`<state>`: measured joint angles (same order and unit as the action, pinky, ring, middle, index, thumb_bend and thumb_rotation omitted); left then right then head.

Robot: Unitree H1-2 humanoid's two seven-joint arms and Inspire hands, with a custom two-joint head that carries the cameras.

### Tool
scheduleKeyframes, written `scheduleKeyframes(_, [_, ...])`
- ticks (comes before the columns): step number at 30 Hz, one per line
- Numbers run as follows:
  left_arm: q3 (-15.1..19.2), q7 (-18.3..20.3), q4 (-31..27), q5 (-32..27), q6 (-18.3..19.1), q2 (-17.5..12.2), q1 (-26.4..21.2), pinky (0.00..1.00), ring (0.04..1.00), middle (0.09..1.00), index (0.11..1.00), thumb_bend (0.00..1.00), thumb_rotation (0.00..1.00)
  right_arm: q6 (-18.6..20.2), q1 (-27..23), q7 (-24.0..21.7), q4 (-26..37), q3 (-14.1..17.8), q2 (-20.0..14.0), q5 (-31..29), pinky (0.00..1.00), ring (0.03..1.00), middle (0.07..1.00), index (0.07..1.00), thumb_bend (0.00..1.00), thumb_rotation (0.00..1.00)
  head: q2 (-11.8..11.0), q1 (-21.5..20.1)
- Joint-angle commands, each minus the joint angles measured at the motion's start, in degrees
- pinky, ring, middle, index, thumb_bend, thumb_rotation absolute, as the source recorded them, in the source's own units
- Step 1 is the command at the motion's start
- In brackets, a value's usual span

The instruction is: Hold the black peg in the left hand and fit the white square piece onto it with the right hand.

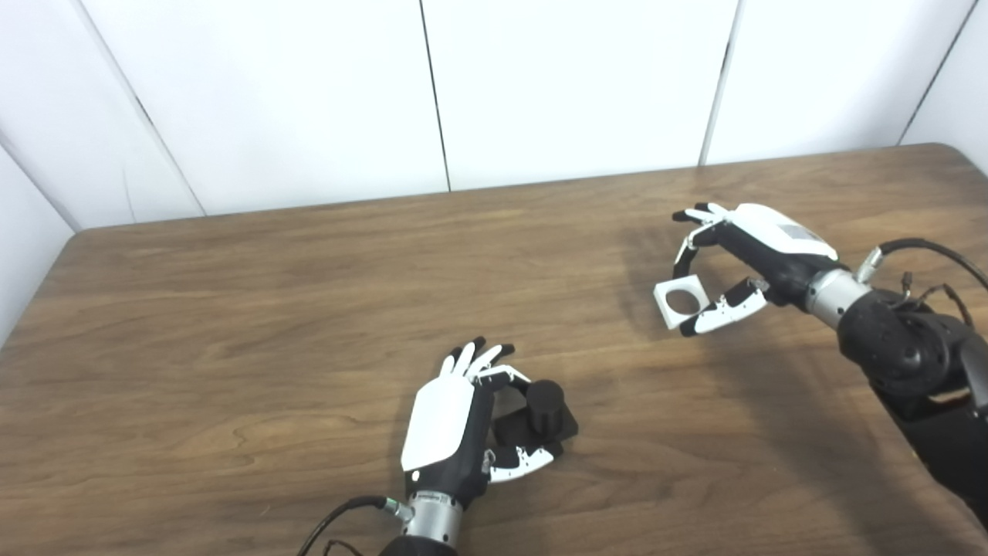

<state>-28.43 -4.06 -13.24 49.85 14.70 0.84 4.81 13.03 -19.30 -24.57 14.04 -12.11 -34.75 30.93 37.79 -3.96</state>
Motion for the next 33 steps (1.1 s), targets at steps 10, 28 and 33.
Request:
scheduleKeyframes(10, [-0.68,0.17,3.13,1.16,0.76,0.96,0.31,1.0,0.978,0.884,0.492,0.52,0.07,5.2,-0.91,-7.3,14.14,-0.92,1.35,1.04,1.0,1.0,0.941,0.494,0.52,0.16,0.01,0.0])
scheduleKeyframes(28, [-0.76,-0.19,3.75,0.75,0.77,1.69,0.39,1.0,0.976,0.884,0.492,0.52,0.07,7.54,-2.59,-15.26,22.25,-6.65,7.78,2.76,1.0,1.0,0.925,0.493,0.52,0.16,0.21,0.1])
scheduleKeyframes(33, [-0.82,-0.55,3.95,0.67,0.51,1.73,0.45,1.0,0.973,0.883,0.491,0.52,0.07,7.14,-3.33,-15.87,21.6,-8.39,9.96,4.4,1.0,1.0,0.927,0.494,0.51,0.17,0.22,0.05])
